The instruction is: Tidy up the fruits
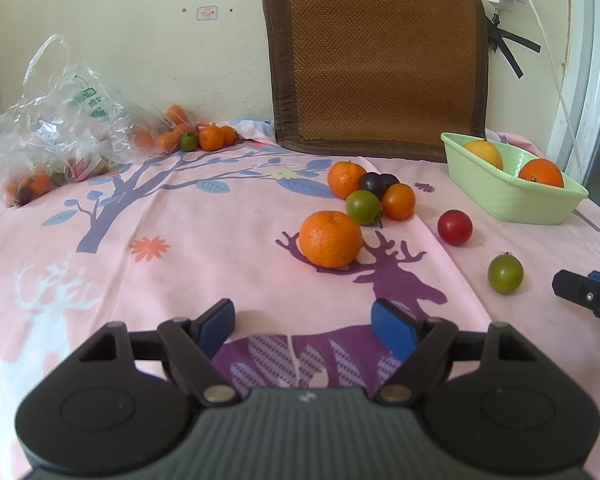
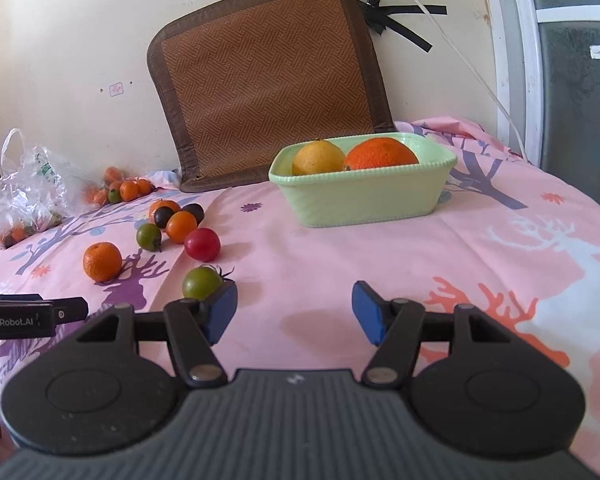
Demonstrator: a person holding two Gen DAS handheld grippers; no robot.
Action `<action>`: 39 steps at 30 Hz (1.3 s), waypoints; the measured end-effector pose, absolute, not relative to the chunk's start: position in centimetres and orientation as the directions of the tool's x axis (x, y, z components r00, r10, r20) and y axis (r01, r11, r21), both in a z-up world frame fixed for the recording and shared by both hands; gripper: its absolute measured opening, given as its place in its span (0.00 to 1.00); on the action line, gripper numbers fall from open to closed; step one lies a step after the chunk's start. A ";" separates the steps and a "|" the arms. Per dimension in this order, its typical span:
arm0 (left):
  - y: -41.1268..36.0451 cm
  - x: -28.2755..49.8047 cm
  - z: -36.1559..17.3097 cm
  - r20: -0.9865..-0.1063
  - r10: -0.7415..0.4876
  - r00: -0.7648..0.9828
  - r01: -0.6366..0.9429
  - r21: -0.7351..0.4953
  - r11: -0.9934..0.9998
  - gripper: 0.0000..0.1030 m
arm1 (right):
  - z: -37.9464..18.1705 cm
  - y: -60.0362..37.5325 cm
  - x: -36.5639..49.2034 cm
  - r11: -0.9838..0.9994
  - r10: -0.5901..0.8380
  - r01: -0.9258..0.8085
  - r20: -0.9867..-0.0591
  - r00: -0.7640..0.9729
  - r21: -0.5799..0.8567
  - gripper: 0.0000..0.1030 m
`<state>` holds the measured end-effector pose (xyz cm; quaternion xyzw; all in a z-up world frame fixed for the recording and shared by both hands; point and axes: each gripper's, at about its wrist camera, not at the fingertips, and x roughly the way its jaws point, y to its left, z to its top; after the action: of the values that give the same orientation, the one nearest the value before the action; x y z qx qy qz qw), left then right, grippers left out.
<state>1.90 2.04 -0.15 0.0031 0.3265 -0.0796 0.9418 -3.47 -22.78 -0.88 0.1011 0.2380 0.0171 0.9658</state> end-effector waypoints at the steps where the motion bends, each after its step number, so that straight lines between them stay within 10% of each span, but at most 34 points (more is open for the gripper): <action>1: 2.0 1.9 -0.2 -0.615 -0.148 0.774 0.151 -0.047 0.987 0.76 | -0.9 -22.8 -3.5 0.979 0.083 0.012 -0.456 0.886 0.203 0.64; 39: 2.0 2.1 -0.2 -0.614 -0.165 0.771 0.171 -0.051 0.984 0.76 | -0.5 -19.7 -2.7 0.981 0.177 -0.117 -0.462 0.869 0.156 0.57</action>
<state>2.11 2.01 -0.23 0.0041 0.3260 -0.0892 0.9411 -2.70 -19.70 -0.52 0.0614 0.2440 0.0760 0.9648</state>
